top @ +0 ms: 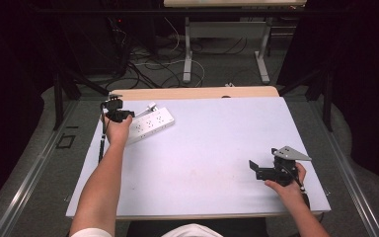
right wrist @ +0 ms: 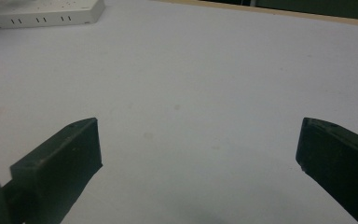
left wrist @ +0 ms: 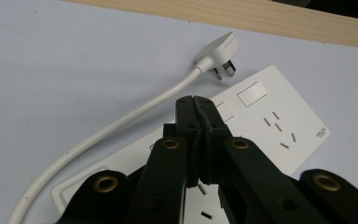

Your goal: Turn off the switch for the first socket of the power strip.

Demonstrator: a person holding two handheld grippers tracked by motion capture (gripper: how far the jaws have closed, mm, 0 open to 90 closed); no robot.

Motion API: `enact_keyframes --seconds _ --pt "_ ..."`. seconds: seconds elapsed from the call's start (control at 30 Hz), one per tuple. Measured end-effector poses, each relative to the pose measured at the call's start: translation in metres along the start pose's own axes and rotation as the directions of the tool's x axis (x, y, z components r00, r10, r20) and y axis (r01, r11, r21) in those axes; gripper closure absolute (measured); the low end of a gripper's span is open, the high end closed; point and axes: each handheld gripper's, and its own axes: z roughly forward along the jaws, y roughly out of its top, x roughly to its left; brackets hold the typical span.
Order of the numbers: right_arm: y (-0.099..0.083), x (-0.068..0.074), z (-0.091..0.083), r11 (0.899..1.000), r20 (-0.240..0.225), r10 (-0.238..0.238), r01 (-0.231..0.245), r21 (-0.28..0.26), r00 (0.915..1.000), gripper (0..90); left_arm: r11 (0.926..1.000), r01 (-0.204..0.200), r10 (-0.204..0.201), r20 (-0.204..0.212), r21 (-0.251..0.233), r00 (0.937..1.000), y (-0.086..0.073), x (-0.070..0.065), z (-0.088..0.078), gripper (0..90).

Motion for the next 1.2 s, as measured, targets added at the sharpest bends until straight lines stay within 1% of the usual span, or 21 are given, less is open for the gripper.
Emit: enact_keyframes --seconds 0.03,0.07,0.2,0.27,0.3,0.37,0.4,0.43,0.47,0.5,0.57,0.6,0.63,0.77,0.8,0.87,1.0,1.1,1.13,1.17,1.2 --pt "0.000 0.000 0.000 1.000 0.000 0.000 0.000 0.000 1.0000 0.0 1.0000 0.002 -0.002 -0.002 -0.001 1.0000 0.000 0.000 0.001 90.0" --pt "0.000 0.001 0.000 1.000 -0.002 0.012 -0.012 0.003 0.9999 0.0 0.9998 0.003 -0.003 -0.010 -0.018 0.9999 -0.001 -0.001 0.003 90.0" --pt "0.000 0.000 -0.001 1.000 0.005 0.007 -0.007 0.000 1.0000 0.0 0.9999 -0.004 0.004 -0.010 -0.011 0.9999 -0.002 -0.001 0.006 90.0" --pt "0.000 0.000 -0.001 1.000 0.005 0.008 -0.008 0.000 1.0000 0.0 1.0000 -0.006 0.006 -0.005 0.008 1.0000 -0.001 -0.001 0.006 90.0" --pt "0.000 0.000 -0.001 1.000 0.005 0.008 -0.008 0.000 1.0000 0.0 1.0000 -0.007 0.007 -0.014 -0.003 0.9999 -0.002 -0.001 0.008 90.0" --pt "0.000 0.000 0.000 1.000 0.007 0.008 -0.008 0.002 0.9999 0.0 0.9999 -0.008 0.008 -0.021 0.007 0.9998 -0.003 -0.001 0.010 90.0" --pt "0.000 0.000 0.000 1.000 0.006 0.009 -0.009 0.002 0.9999 0.0 1.0000 -0.005 0.005 -0.023 0.001 0.9997 -0.003 -0.001 0.011 90.0" --pt "0.000 0.000 0.000 1.000 0.006 0.009 -0.009 0.002 0.9999 0.0 0.9996 -0.014 0.015 -0.018 0.022 0.9997 -0.003 -0.001 0.010 90.0" --pt "0.000 0.000 0.000 1.000 0.003 0.006 -0.006 0.004 1.0000 0.0 1.0000 -0.007 0.007 -0.026 0.004 0.9996 -0.003 -0.001 0.013 90.0" --pt "0.000 0.000 0.000 1.000 0.003 0.007 -0.007 0.005 1.0000 0.0 1.0000 -0.006 0.006 -0.027 0.004 0.9996 -0.004 -0.002 0.014 90.0" --pt "0.000 0.001 0.000 1.000 0.000 0.005 -0.005 0.001 1.0000 0.0 0.9999 -0.012 0.012 -0.027 0.007 0.9996 -0.004 -0.002 0.016 90.0" --pt "0.000 0.001 0.000 1.000 0.000 0.004 -0.004 0.000 1.0000 0.0 0.9997 -0.017 0.017 -0.025 0.019 0.9995 -0.003 -0.002 0.016 90.0" --pt "0.000 0.001 0.000 1.000 0.000 0.003 -0.003 0.001 1.0000 0.0 0.9999 -0.012 0.012 -0.028 0.009 0.9995 -0.004 -0.003 0.018 90.0" --pt "0.000 0.001 0.000 1.000 0.000 0.005 -0.005 0.001 1.0000 0.0 0.9998 -0.014 0.015 -0.032 0.011 0.9994 -0.005 -0.003 0.021 90.0" --pt "0.000 0.001 0.000 1.000 0.000 0.005 -0.005 0.001 1.0000 0.0 0.9994 -0.013 0.014 -0.026 0.030 0.9996 -0.004 -0.003 0.021 90.0" --pt "0.000 0.000 0.000 1.000 0.000 0.003 -0.003 0.002 1.0000 0.0 0.9998 -0.014 0.015 -0.033 0.015 0.9994 -0.005 -0.003 0.023 90.0" --pt "0.000 0.000 0.000 1.000 0.002 0.001 -0.001 0.000 1.0000 0.0 0.9997 -0.014 0.015 -0.027 0.019 0.9995 -0.006 -0.003 0.026 90.0" --pt "0.000 0.001 0.000 1.000 0.002 0.000 0.000 0.000 1.0000 0.0 0.9995 -0.024 0.024 -0.030 0.021 0.9992 -0.007 -0.004 0.028 90.0" --pt "0.000 0.001 0.000 1.000 0.002 0.000 0.000 0.000 1.0000 0.0 0.9995 -0.020 0.021 -0.033 0.024 0.9993 -0.007 -0.005 0.028 90.0" --pt "0.000 0.001 0.000 1.000 0.002 0.000 0.000 0.000 1.0000 0.0 0.9989 -0.028 0.029 -0.030 0.037 0.9991 -0.007 -0.005 0.028 90.0" --pt "0.000 0.001 0.000 1.000 0.002 -0.001 0.001 0.000 1.0000 0.0 0.9992 -0.028 0.029 -0.034 0.029 0.9990 -0.008 -0.005 0.030 90.0"
